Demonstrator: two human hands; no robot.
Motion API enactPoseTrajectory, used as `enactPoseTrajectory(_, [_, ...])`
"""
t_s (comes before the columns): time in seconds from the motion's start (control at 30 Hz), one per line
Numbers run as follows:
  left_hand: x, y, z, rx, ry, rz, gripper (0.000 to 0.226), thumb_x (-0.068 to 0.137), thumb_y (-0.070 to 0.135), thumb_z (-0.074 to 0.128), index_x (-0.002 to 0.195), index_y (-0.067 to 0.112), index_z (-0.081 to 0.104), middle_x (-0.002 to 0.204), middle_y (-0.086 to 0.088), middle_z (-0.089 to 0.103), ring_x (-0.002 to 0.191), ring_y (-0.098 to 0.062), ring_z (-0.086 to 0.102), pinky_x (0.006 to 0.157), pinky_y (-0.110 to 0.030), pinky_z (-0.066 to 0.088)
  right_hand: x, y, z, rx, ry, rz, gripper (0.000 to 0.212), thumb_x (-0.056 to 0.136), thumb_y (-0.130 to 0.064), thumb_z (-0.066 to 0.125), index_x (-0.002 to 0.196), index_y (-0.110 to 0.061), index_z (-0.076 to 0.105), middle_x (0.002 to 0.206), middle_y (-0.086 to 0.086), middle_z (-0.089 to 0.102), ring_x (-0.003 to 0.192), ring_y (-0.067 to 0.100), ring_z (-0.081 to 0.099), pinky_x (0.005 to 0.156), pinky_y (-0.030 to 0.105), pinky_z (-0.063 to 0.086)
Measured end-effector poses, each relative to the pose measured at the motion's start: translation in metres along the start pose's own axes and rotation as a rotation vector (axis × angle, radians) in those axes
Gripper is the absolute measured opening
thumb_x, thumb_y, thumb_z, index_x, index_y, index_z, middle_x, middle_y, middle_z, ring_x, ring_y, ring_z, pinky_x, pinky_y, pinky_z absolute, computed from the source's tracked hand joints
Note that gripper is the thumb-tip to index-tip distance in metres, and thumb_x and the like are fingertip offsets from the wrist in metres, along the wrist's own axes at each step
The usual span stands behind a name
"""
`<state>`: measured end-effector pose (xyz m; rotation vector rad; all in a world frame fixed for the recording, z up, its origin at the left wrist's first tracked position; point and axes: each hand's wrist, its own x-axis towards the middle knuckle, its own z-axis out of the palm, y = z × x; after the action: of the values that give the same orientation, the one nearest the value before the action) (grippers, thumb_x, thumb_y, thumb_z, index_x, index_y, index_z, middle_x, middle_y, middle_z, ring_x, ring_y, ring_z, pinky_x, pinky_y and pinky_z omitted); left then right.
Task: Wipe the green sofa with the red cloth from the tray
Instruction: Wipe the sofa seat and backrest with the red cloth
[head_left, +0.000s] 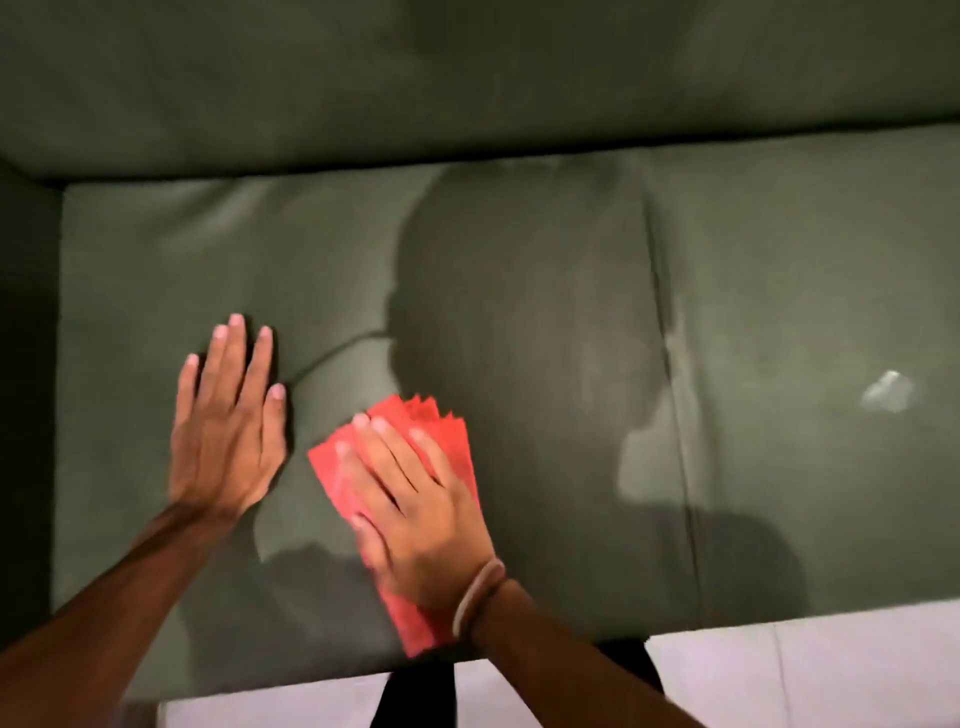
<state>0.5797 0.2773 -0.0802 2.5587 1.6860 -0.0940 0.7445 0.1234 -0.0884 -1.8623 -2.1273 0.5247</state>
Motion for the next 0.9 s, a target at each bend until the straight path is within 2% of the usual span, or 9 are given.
enactPoseTrajectory(0.17, [0.031, 0.175, 0.007, -0.019, 0.027, 0.272, 0.061, 0.105, 0.034, 0.025, 0.161, 0.010, 0.029, 0.171, -0.016, 0.021, 0.158, -0.031, 0.023, 0.128, -0.053, 0.022, -0.150, 0.150, -0.063, -0.155, 0.068, 0.382, 0.064, 0.106, -0.041, 0.039, 0.165, -0.018, 0.031, 0.176, 0.009, 0.021, 0.165, 0.024, 0.018, 0.131, 0.051, 0.024])
enactPoseTrajectory(0.3, [0.052, 0.331, 0.027, -0.038, 0.036, 0.434, 0.062, 0.106, 0.037, 0.023, 0.163, 0.013, 0.020, 0.173, -0.013, 0.016, 0.160, -0.026, 0.017, 0.130, -0.051, 0.021, -0.257, 0.296, -0.142, -0.284, 0.177, 0.877, 0.063, 0.106, -0.034, 0.035, 0.161, -0.005, 0.036, 0.171, 0.023, 0.029, 0.161, 0.038, 0.026, 0.126, 0.062, 0.030])
enactPoseTrajectory(0.43, [0.057, 0.355, 0.045, -0.007, 0.104, 0.363, 0.062, 0.106, 0.039, 0.017, 0.165, 0.020, 0.014, 0.174, -0.010, 0.013, 0.161, -0.024, 0.014, 0.129, -0.050, 0.021, -0.243, 0.412, -0.199, -0.227, 0.300, 1.252, 0.073, 0.103, -0.043, 0.023, 0.166, -0.006, 0.020, 0.174, 0.025, 0.014, 0.164, 0.040, 0.012, 0.131, 0.060, 0.015])
enactPoseTrajectory(0.53, [0.054, 0.349, 0.045, 0.012, 0.094, 0.374, 0.063, 0.106, 0.038, 0.017, 0.165, 0.019, 0.011, 0.174, -0.010, 0.012, 0.161, -0.025, 0.013, 0.129, -0.050, 0.021, -0.146, 0.405, -0.187, -0.206, 0.349, 1.153, 0.074, 0.105, -0.047, 0.029, 0.168, -0.010, 0.016, 0.176, 0.022, 0.008, 0.165, 0.036, 0.006, 0.134, 0.056, 0.011])
enactPoseTrajectory(0.6, [0.055, 0.353, 0.044, 0.018, 0.091, 0.370, 0.063, 0.105, 0.036, 0.019, 0.165, 0.018, 0.013, 0.174, -0.010, 0.013, 0.161, -0.025, 0.014, 0.129, -0.050, 0.022, -0.109, 0.359, -0.162, -0.231, 0.288, 0.823, 0.074, 0.104, -0.047, 0.035, 0.167, -0.012, 0.020, 0.176, 0.019, 0.013, 0.165, 0.033, 0.011, 0.134, 0.053, 0.013])
enactPoseTrajectory(0.67, [0.053, 0.353, 0.041, 0.015, 0.089, 0.370, 0.063, 0.105, 0.036, 0.021, 0.165, 0.017, 0.015, 0.173, -0.011, 0.014, 0.160, -0.026, 0.016, 0.129, -0.051, 0.023, -0.135, 0.321, -0.145, -0.244, 0.148, 0.500, 0.072, 0.103, -0.047, 0.039, 0.167, -0.016, 0.025, 0.176, 0.013, 0.018, 0.165, 0.028, 0.014, 0.133, 0.053, 0.018])
enactPoseTrajectory(0.7, [0.053, 0.352, 0.040, 0.020, 0.091, 0.375, 0.063, 0.105, 0.036, 0.021, 0.165, 0.016, 0.015, 0.173, -0.011, 0.015, 0.160, -0.026, 0.016, 0.129, -0.051, 0.024, -0.165, 0.317, -0.147, -0.242, 0.102, 0.439, 0.071, 0.103, -0.047, 0.040, 0.166, -0.018, 0.028, 0.176, 0.011, 0.019, 0.165, 0.026, 0.016, 0.131, 0.055, 0.021])
enactPoseTrajectory(0.8, [0.056, 0.351, 0.042, 0.025, 0.089, 0.376, 0.063, 0.106, 0.036, 0.019, 0.165, 0.015, 0.015, 0.173, -0.012, 0.014, 0.160, -0.027, 0.017, 0.128, -0.051, 0.024, -0.247, 0.376, -0.183, -0.312, 0.064, 0.603, 0.067, 0.103, -0.047, 0.035, 0.165, -0.019, 0.032, 0.175, 0.011, 0.022, 0.164, 0.028, 0.020, 0.125, 0.068, 0.024])
enactPoseTrajectory(0.9, [0.057, 0.353, 0.045, 0.047, 0.098, 0.386, 0.065, 0.105, 0.036, 0.019, 0.165, 0.015, 0.012, 0.174, -0.012, 0.011, 0.160, -0.028, 0.016, 0.129, -0.051, 0.023, -0.215, 0.443, -0.217, -0.291, 0.176, 0.930, 0.072, 0.101, -0.049, 0.027, 0.166, -0.019, 0.027, 0.177, 0.013, 0.016, 0.165, 0.029, 0.014, 0.127, 0.070, 0.014])
